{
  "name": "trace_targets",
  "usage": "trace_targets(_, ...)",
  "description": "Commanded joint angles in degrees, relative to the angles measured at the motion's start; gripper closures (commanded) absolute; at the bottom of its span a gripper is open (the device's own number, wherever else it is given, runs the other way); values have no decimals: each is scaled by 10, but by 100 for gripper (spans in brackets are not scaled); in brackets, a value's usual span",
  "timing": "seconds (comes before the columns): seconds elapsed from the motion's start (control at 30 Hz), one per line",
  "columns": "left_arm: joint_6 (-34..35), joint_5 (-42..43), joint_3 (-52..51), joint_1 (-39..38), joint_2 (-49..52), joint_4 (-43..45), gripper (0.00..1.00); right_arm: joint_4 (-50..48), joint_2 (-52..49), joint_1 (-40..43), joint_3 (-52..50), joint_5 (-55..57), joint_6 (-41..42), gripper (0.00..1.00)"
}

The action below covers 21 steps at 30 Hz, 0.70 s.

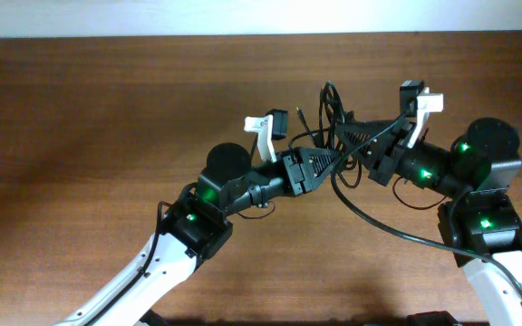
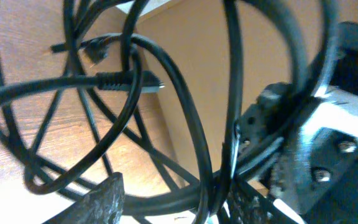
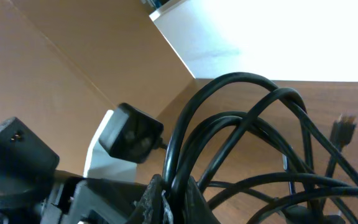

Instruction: Untangle cables

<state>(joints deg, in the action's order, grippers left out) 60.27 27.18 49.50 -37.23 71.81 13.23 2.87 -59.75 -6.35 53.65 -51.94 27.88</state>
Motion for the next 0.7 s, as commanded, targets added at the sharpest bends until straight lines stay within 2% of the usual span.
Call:
trace_targets(0.0, -34, -46, 1, 2, 14, -57, 55, -14, 12, -4, 8, -38, 11, 96)
trace_targets(0.07, -33, -89, 1, 2, 14, -115, 75, -14, 12, -4, 8, -42, 15, 96)
trace_targets(0.2, -34, -137, 1, 3, 14, -132, 75, -14, 12, -4, 8, -61, 15, 96)
trace_targets(0.27, -34, -191, 1, 3, 14, -164, 74, -14, 12, -4, 8, -77, 16, 96)
trace_targets(0.3, -34, -226, 1, 3, 14, -191, 74, -14, 13, -4, 8, -78, 16, 96)
trace_targets(0.37, -33, -366, 1, 3, 14, -304, 74, -15, 18, -3, 8, -79, 43, 96)
trace_targets(0.53, -33, -441, 1, 3, 14, -385, 75, -19, 28, -3, 8, -79, 49, 96)
trace_targets(0.6, -49, -422, 1, 3, 3, -389, 73, -18, 28, -3, 8, -79, 55, 96)
trace_targets(0.63, -122, -401, 1, 3, -14, -386, 67, -18, 28, -3, 8, -79, 56, 96)
trace_targets(0.67, -174, -392, 1, 3, -34, -384, 55, -18, 28, -3, 8, -80, 56, 96)
